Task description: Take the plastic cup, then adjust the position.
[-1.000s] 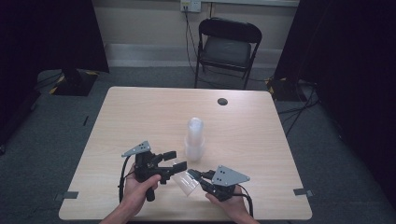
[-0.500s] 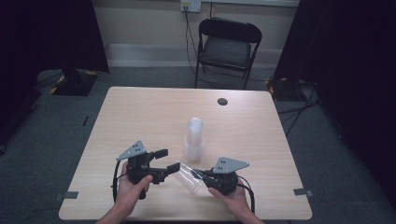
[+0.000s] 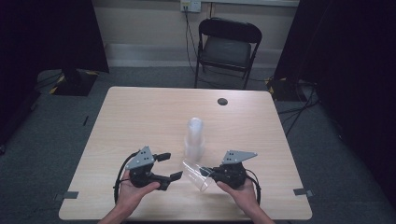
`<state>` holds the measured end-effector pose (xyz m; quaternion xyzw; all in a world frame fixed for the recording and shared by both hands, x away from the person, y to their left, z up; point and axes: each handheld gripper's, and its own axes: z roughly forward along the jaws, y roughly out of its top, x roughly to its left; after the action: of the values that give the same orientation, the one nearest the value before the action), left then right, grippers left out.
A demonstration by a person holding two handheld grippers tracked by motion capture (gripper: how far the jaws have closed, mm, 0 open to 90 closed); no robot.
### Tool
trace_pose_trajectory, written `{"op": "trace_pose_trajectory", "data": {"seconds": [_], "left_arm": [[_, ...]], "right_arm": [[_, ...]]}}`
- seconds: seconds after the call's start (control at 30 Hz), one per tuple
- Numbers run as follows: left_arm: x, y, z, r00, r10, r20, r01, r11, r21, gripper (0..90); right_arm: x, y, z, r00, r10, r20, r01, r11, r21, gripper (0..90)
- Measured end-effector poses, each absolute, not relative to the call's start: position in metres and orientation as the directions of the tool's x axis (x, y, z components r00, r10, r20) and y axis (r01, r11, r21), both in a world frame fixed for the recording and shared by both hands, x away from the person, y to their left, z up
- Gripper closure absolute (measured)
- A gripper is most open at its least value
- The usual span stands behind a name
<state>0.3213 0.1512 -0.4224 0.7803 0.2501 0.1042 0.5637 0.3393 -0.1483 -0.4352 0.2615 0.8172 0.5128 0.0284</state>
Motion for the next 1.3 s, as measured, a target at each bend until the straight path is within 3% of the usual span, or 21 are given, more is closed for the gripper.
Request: {"op": "trace_pose_trajectory", "data": {"seconds": [0.13, 0.67, 1.3], "left_arm": [[0.317, 0.147, -0.423, 0.878, 0.474, -0.072, 0.234, -0.292, 0.927, 26.6], [0.315, 0.136, -0.428, 0.902, 0.431, -0.019, 0.201, -0.381, 0.903, 20.2], [0.304, 0.114, -0.431, 0.941, 0.317, 0.121, 0.064, -0.517, 0.854, 19.9]], "right_arm": [[0.343, -0.149, -0.433, -0.86, 0.454, 0.234, 0.431, 0.401, 0.808, 90.0], [0.349, -0.145, -0.434, -0.835, 0.46, 0.303, 0.52, 0.475, 0.71, 90.0], [0.35, -0.139, -0.436, -0.856, 0.403, 0.326, 0.509, 0.538, 0.672, 90.0]]}}
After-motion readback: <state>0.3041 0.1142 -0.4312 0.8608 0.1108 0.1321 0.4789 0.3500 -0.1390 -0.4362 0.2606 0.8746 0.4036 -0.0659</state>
